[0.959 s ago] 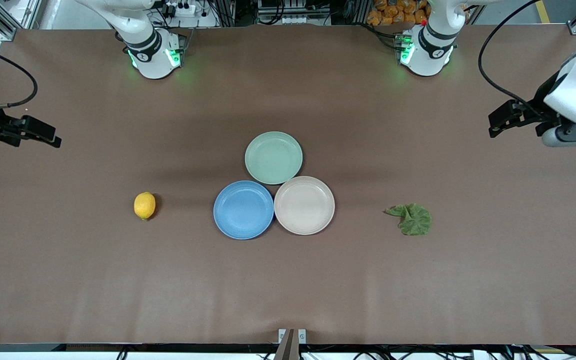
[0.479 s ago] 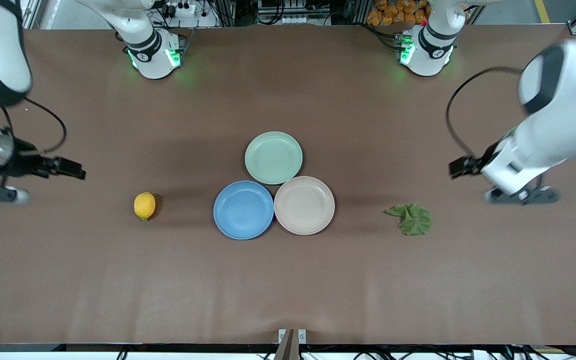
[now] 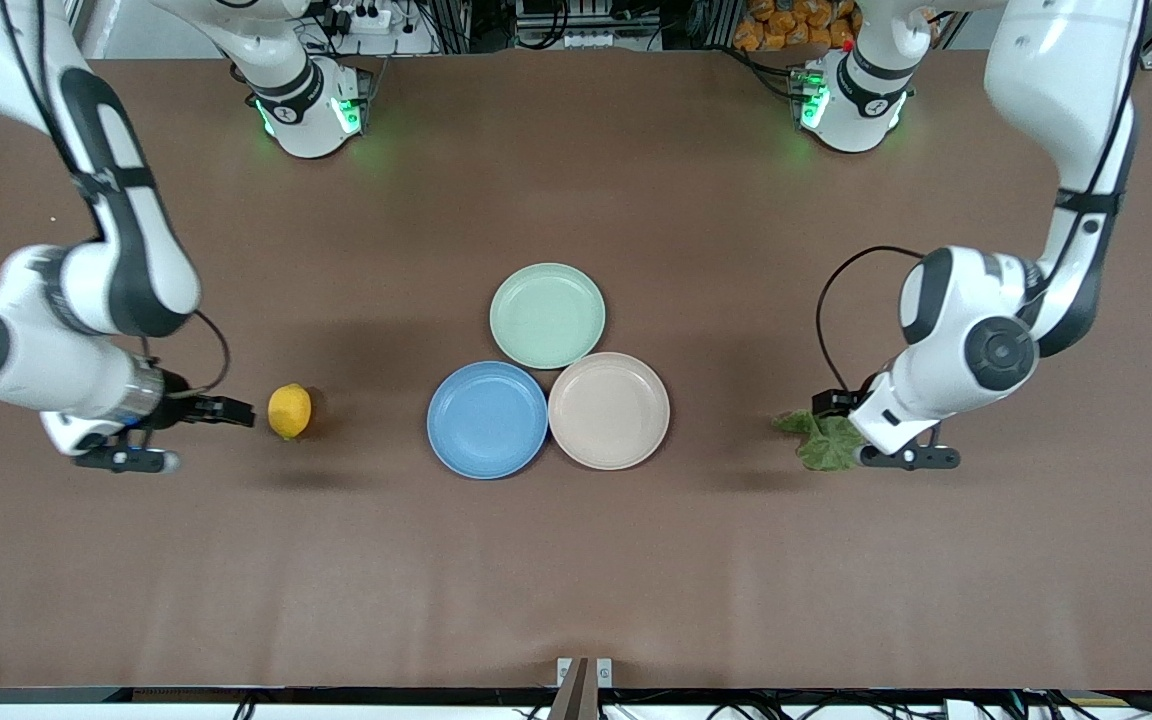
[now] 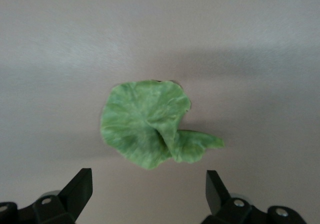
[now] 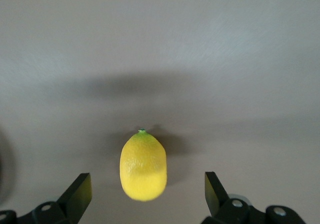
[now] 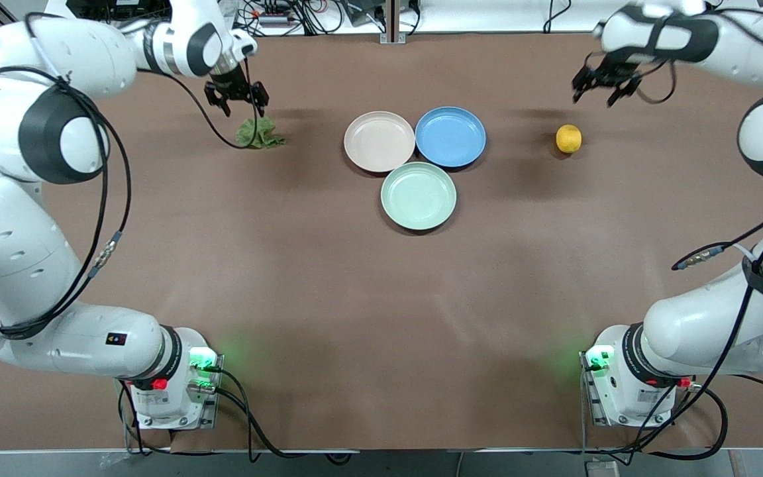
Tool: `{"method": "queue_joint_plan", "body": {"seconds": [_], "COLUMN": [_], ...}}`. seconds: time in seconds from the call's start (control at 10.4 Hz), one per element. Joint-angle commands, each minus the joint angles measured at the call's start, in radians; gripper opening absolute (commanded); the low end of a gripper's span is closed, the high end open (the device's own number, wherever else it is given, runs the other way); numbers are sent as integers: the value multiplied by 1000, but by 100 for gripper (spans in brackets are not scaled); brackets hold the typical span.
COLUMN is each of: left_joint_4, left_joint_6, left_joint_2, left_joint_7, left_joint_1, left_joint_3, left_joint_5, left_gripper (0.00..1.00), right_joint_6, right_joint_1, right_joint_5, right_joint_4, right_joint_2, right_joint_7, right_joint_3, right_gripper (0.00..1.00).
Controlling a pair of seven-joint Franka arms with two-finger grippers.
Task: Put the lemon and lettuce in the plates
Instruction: 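Reach the right gripper to the lemon while the left gripper reaches the lettuce, then close the right gripper on the lemon while the left gripper grasps the lettuce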
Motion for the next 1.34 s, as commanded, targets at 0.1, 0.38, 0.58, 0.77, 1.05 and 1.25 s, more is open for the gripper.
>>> {"method": "queue_joint_plan", "body": {"seconds": [0.1,0.38,0.58,0.77,1.05,1.25], "left_joint_4": [-8,-10,-10,-9,-2,2], "left_joint_6": [75,144,147,146,138,112], "left_joint_2": [69,127,133,121,89,29], "left_joint_7": [-7,-9,-10,-30,-180,-316], "left_joint_1": [-21,-23,-23,-29,-125,-214], "left_joint_3": [2,4,5,4,8,10], "left_joint_5": [-19,-12,-10,-10,-10,-10], "left_gripper": [94,72,1,0,0,0], "right_joint_6": [95,130,137,135,48,-171], "right_joint_1": [17,25,29,31,34,57], "right_joint_5": [6,6,6,6,20,37], "right_joint_4": [-67,-68,-65,-64,7,192], "right_joint_2": [45,88,104,108,95,102], "right_joint_7": [14,14,12,12,20,176], "right_joint_3": [4,4,4,6,24,73], "right_gripper": [100,100,96,57,11,1]}}
